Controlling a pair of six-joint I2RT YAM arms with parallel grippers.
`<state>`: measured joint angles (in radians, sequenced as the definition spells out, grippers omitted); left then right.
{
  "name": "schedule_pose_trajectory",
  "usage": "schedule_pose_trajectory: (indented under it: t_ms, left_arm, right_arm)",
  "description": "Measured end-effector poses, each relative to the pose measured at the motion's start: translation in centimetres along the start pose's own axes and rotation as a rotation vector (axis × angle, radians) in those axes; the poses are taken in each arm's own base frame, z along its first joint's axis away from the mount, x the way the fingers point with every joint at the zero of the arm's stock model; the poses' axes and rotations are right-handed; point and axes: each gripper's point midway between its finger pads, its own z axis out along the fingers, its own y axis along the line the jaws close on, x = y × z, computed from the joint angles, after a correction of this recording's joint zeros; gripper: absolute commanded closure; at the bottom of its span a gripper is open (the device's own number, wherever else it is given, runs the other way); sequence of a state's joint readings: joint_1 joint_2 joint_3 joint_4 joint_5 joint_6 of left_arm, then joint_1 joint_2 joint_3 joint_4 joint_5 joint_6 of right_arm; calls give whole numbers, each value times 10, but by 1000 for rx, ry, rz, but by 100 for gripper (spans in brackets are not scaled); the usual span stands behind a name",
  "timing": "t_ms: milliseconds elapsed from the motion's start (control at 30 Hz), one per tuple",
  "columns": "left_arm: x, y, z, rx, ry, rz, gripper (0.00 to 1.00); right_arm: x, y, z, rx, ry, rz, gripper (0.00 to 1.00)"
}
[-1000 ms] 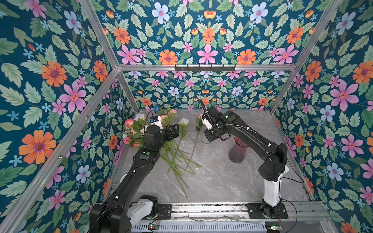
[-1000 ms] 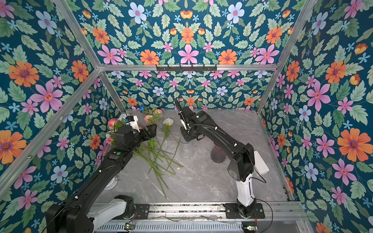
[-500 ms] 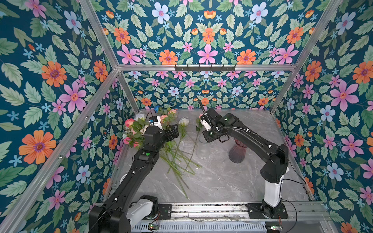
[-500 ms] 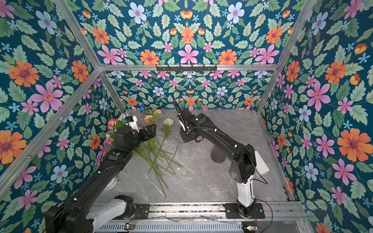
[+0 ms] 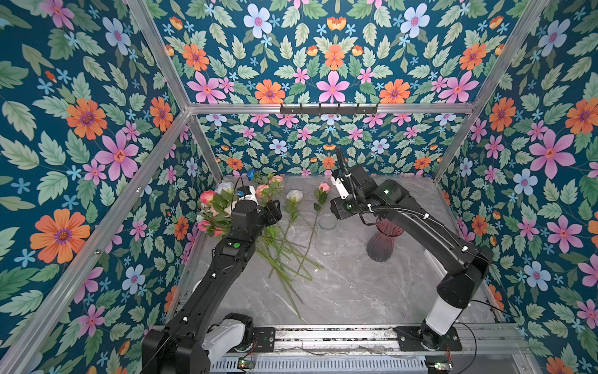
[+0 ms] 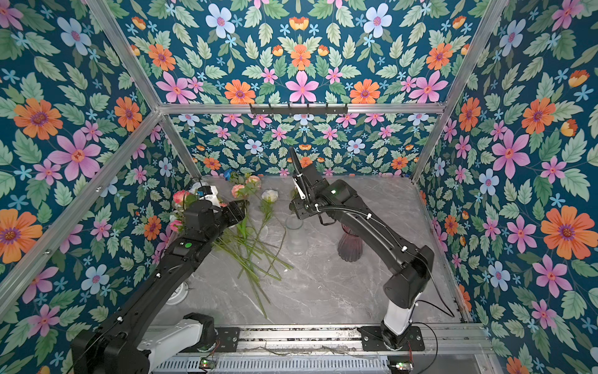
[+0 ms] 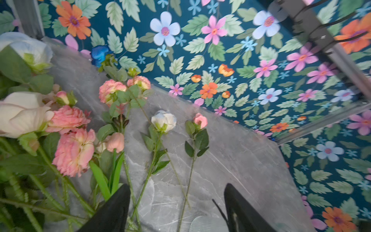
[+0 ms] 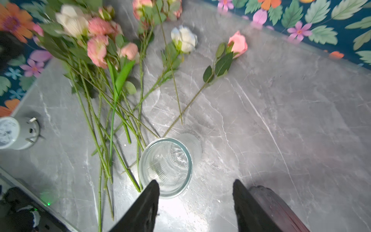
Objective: Arrange flowers in a vase
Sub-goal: Place the vase at the center of the table, then pick up the flower from the flowers.
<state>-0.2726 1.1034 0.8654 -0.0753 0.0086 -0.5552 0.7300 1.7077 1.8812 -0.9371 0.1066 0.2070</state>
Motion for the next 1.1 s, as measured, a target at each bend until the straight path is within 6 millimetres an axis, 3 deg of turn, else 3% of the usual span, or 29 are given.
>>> schedule_pose_trajectory:
  t_ms: [167,267,333,433,533,667,800,900,1100]
  left_arm:
    - [36,51,39,-224,131,19,41]
    - [58,78,59,-328,211,31,44]
    - [61,87,69,-364,231,32,45]
    - [59,92,75,-397,232,28,52]
    - [61,97,70,-426,228,7,51]
    - [68,102,70,-450,249,-14,43]
    - [90,101,80,-443,293,-4,31]
    - [102,97,93,-426,322,17,31]
    - [106,98,107,-438,325,54,37]
  right_arm:
    - [12,-7,-36,-27,-100,40,43]
    - [19,-6,-44,-55,-128,61,43]
    - [24,-7,-47,-59,-136,62,43]
    - [32,-10,-50,-58,-143,63,43]
    - [42,-14,-51,-54,-147,64,43]
    - [53,-18,-53,-48,-153,65,43]
    - [52,-20,-55,-45,-171,63,43]
    - [54,-24,-54,-35,-171,56,43]
    - [56,-33,-55,-20,-172,73,43]
